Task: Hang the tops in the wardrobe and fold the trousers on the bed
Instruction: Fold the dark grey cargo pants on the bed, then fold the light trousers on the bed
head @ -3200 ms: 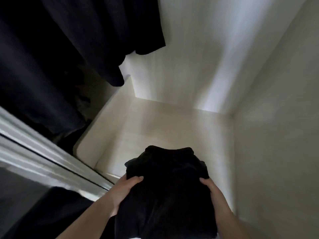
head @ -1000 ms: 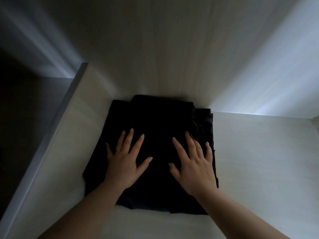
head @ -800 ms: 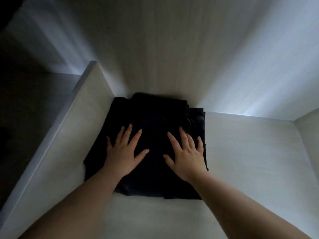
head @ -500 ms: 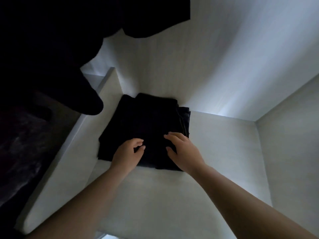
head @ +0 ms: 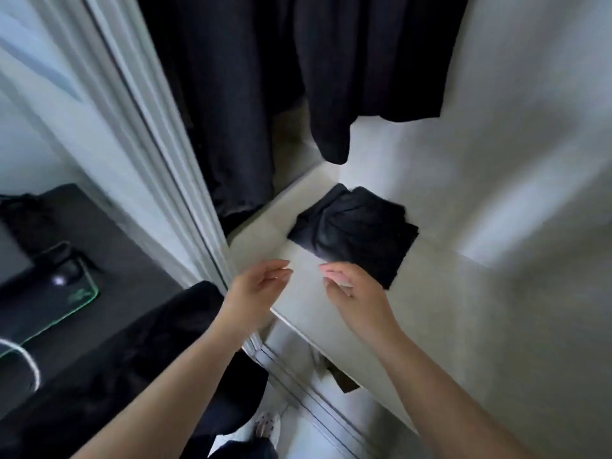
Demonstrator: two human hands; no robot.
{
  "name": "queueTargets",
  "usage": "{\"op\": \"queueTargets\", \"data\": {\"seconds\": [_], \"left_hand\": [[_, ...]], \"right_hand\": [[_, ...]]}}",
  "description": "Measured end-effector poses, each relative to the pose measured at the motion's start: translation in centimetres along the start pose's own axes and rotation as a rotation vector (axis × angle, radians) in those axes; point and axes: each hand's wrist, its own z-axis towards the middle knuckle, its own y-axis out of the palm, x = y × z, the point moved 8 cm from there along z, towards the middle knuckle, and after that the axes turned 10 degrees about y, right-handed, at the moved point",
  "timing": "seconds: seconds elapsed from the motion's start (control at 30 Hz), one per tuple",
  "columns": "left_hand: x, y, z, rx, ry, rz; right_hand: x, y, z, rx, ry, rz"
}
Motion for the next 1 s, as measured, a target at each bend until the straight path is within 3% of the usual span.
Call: {"op": "queueTargets", "data": {"seconds": [0.23,0.33,0.53,0.8,1.0], "left_hand": [[4.5,-8.2,-18.3,0.41,0.072,-0.048],[4.9,-10.8,-24.9,0.532,0.047,-0.038],[4.4,-17.2,-42.3,0.933,-0.042,-0.015],[1.8,-20.6,-68.7,1.423,-0.11,-0.137],[-0.1,-20.3,-89.6,1.678,-0.168,-0.132]], "right_hand": [[-5.9,7.0,-11.4,-0.355,-0.285,-0.053],[-7.6,9.9,-15.7,-0.47,-0.361,-0.047],[-10.5,19.3,-28.1,-0.801,-0.499,-0.114],[-10.5,31.7,-50.6,-1.229,-0.624,-0.174],[-6.3,38.0,-70.8,-1.503,-0.68,-0.216]]}}
